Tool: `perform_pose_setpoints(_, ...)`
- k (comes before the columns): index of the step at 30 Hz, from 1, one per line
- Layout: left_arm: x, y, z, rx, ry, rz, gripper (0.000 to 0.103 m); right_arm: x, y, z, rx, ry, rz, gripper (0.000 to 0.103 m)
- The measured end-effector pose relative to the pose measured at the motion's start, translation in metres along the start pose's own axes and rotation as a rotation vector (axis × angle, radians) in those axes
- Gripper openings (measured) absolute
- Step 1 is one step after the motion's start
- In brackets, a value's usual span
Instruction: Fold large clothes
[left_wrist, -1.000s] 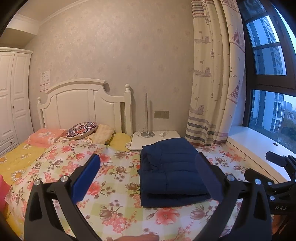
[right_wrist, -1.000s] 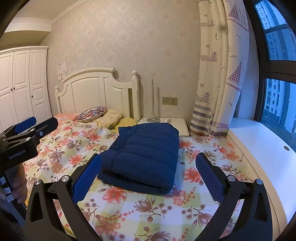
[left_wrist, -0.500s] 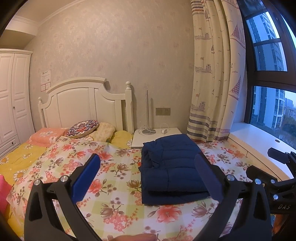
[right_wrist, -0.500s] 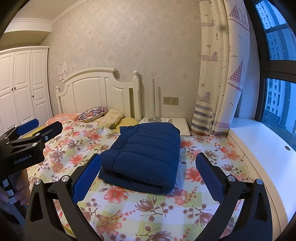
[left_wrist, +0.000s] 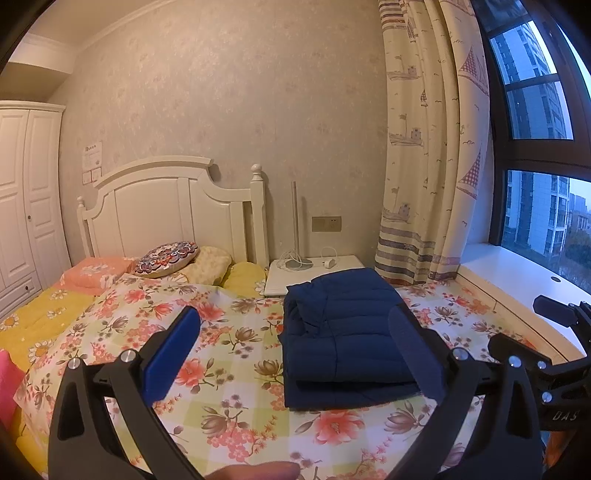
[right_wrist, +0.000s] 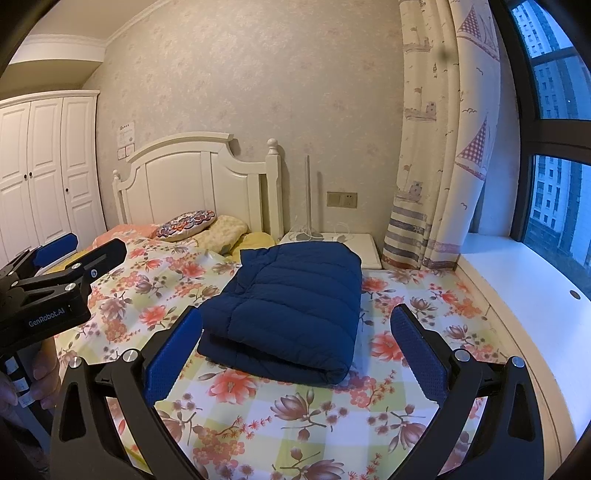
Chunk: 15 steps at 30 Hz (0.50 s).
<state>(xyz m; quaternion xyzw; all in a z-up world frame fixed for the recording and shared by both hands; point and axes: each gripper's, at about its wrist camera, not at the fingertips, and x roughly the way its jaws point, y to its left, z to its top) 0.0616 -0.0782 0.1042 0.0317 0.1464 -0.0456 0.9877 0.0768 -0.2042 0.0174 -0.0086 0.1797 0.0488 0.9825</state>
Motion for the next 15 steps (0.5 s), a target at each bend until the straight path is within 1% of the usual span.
perform_pose_setpoints(5, 0.008, -0.002, -0.008, 0.003, 0.003, -0.012, 0.101, 0.009, 0.0, -0.005, -0.005, 0.023, 0.005, 0.098)
perform_pose_setpoints(8, 0.025, -0.003, -0.017, 0.018, 0.042, -0.026, 0.101, 0.023, -0.002, -0.013, -0.004, 0.055, 0.001, 0.098)
perform_pose_setpoints(10, 0.047, -0.002, -0.025, 0.051, 0.113, -0.067, 0.101, 0.035, -0.009, -0.019, -0.005, 0.082, -0.003, 0.098)
perform_pose_setpoints(11, 0.063, 0.001, -0.031, 0.072, 0.169, -0.094, 0.101, 0.041, -0.014, -0.021, -0.004, 0.093, -0.011, 0.098)
perform_pose_setpoints(12, 0.081, 0.01, -0.037, 0.075, 0.221, -0.099, 0.101, 0.047, -0.024, -0.023, 0.002, 0.104, -0.026, 0.098)
perform_pose_setpoints(13, 0.095, 0.02, -0.043, 0.068, 0.254, -0.081, 0.101, 0.055, -0.038, -0.025, 0.014, 0.117, -0.048, 0.098)
perform_pose_setpoints(15, 0.137, 0.061, -0.053, 0.053, 0.336, -0.008, 0.101, 0.067, -0.074, -0.025, 0.037, 0.153, -0.11, 0.098)
